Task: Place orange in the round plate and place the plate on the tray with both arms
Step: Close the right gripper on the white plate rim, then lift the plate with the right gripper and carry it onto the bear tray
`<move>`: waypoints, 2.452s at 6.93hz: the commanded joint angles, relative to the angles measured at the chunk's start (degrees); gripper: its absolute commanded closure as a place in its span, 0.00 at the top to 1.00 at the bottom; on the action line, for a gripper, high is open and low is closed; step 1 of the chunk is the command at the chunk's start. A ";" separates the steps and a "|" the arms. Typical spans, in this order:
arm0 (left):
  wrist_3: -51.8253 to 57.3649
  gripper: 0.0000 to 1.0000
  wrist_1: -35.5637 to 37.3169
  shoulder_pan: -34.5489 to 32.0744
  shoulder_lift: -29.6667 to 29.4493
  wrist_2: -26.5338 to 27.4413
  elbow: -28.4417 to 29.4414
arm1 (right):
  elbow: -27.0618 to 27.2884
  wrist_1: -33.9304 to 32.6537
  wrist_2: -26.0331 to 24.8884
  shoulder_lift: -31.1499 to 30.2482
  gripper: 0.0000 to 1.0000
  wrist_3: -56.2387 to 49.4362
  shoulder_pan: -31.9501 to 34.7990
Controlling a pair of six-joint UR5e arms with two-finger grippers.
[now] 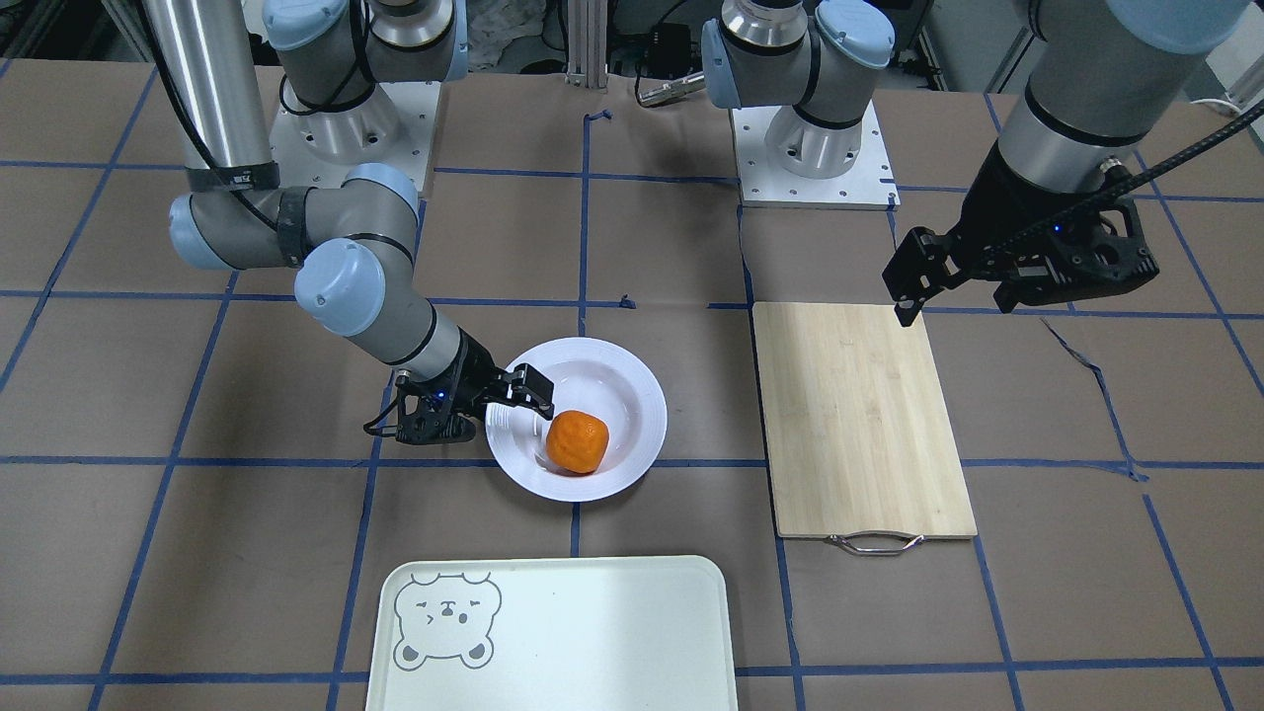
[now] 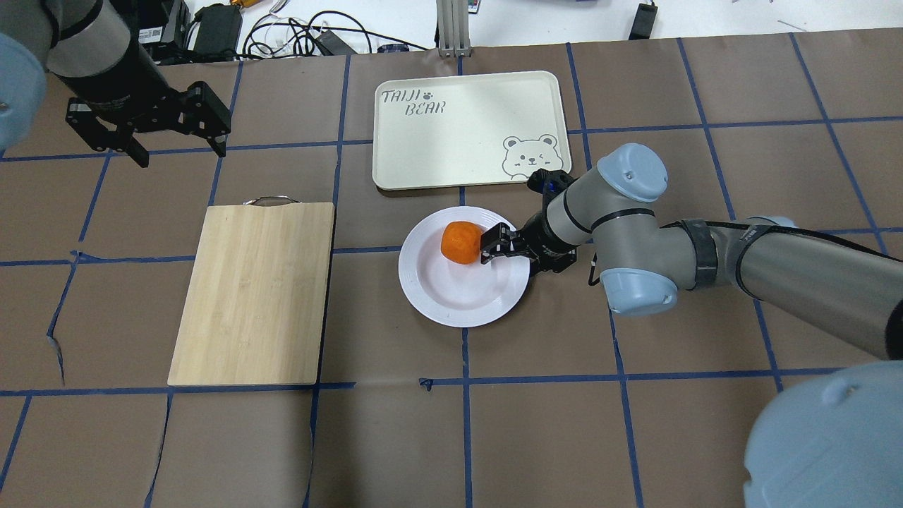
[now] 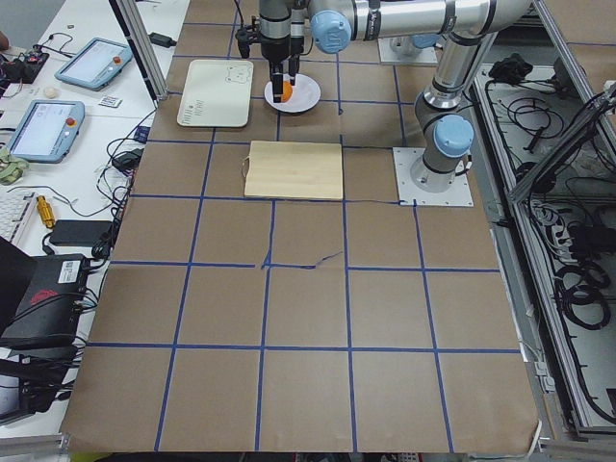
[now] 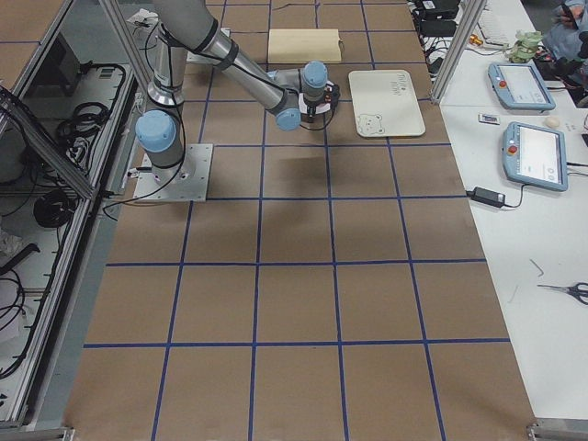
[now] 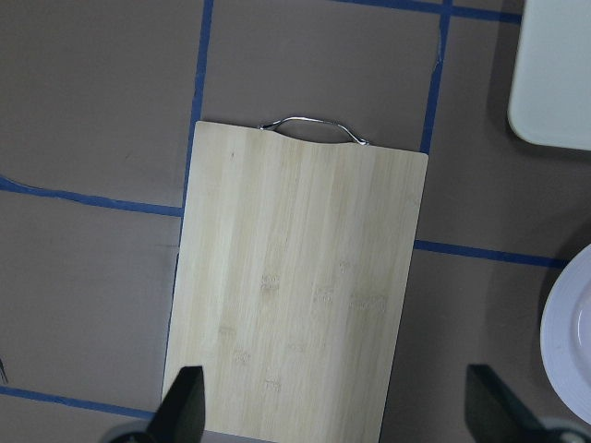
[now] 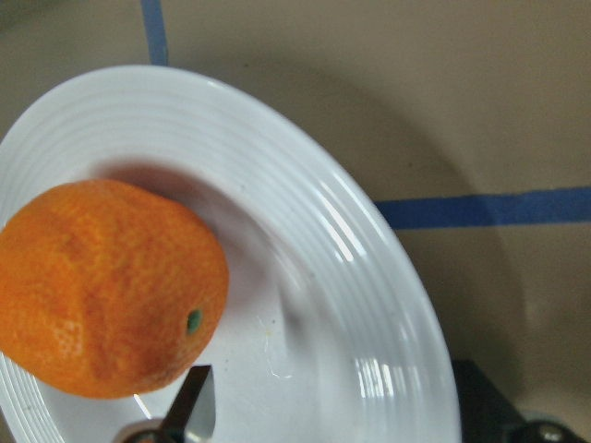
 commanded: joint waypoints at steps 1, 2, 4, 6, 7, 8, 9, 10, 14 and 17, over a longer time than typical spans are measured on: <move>0.06 1.00 0.07 0.02 0.09 -0.08 0.01 | 0.08 0.02 0.02 1.34 0.81 0.76 0.95; 0.06 1.00 0.07 0.02 0.18 -0.16 0.01 | -0.01 -0.07 -0.50 1.26 0.67 0.58 1.39; 0.24 1.00 0.07 -0.07 0.71 -0.25 0.01 | -0.10 0.10 -0.42 1.18 0.35 0.58 1.57; 0.59 1.00 0.07 -0.42 1.85 -0.34 -1.39 | -0.27 0.10 -0.60 0.91 0.15 0.67 1.49; 3.98 1.00 0.07 -0.24 2.29 -0.17 -1.92 | -0.54 0.19 -0.86 0.56 0.11 0.76 1.66; 6.54 1.00 -0.02 -0.15 2.55 0.18 -2.01 | -0.71 0.19 -0.69 0.56 0.09 0.67 1.66; 6.57 1.00 -0.02 -0.15 2.56 0.01 -2.10 | -1.85 0.28 -0.25 0.04 0.09 0.67 1.66; 6.57 1.00 -0.02 -0.15 2.56 0.01 -2.10 | -3.34 1.24 -0.33 -1.10 0.09 1.02 1.58; 6.66 1.00 -0.02 -0.07 2.47 0.01 -2.10 | -3.79 1.07 4.67 -1.20 0.08 5.23 0.35; 6.65 1.00 -0.02 0.02 2.47 0.01 -2.10 | -17.17 6.48 6.80 0.11 0.08 8.14 -1.15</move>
